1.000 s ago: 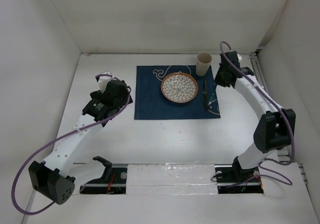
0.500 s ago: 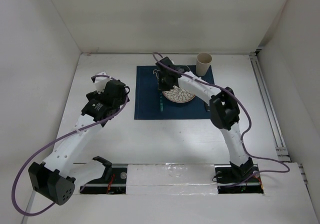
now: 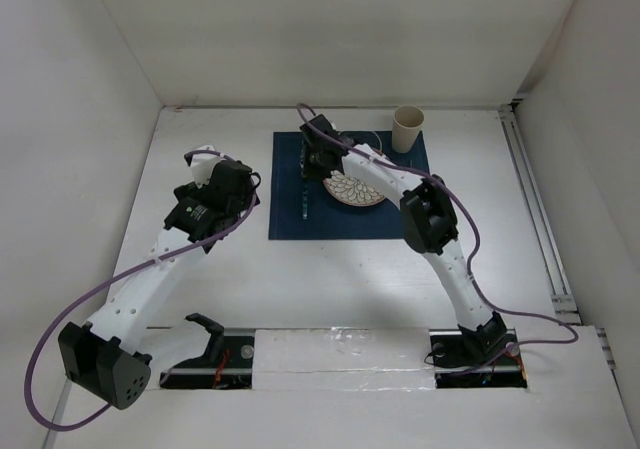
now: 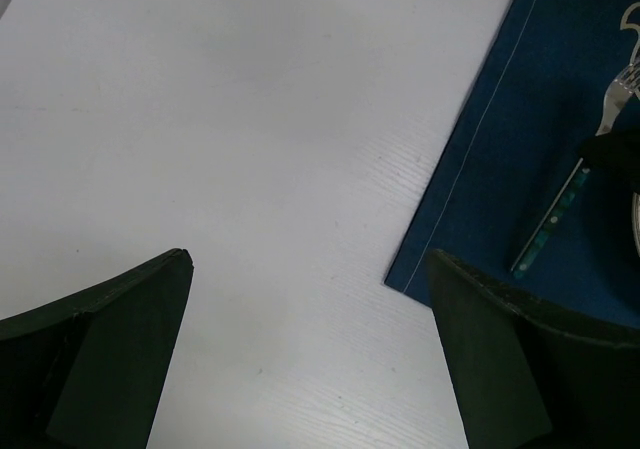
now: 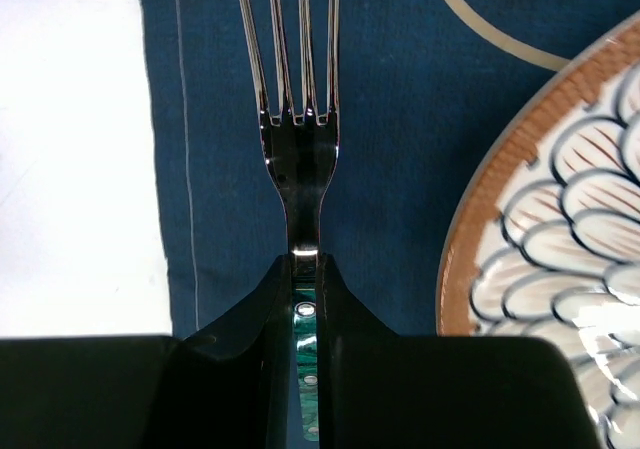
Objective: Set the dinner table for one person
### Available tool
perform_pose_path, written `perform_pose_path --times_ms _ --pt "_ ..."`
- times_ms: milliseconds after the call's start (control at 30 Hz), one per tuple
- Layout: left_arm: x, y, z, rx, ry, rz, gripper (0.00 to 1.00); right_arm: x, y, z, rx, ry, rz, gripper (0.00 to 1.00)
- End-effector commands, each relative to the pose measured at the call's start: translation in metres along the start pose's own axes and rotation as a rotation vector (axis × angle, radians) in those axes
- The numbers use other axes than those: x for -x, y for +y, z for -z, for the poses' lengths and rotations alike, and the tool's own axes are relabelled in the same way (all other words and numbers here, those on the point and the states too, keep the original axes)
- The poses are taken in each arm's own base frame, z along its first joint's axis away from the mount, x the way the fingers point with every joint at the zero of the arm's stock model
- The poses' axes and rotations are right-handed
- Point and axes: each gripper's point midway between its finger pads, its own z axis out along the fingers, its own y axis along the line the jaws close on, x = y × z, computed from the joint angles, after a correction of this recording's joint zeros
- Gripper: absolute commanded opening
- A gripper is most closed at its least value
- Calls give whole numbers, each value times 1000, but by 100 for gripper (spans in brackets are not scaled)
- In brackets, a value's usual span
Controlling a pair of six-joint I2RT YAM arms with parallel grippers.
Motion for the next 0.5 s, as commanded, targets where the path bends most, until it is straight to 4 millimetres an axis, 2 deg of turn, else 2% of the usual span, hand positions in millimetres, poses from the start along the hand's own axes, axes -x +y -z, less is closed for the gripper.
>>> perform_pose_path --times_ms 0,267,467 --pt "10 -1 6 -17 -24 23 100 12 21 -1 48 -31 -22 0" --pt "13 -4 10 -46 -30 30 100 14 28 -4 49 -39 -16 0" --pt "14 -3 12 -50 -36 26 100 6 25 -15 40 -13 -14 5"
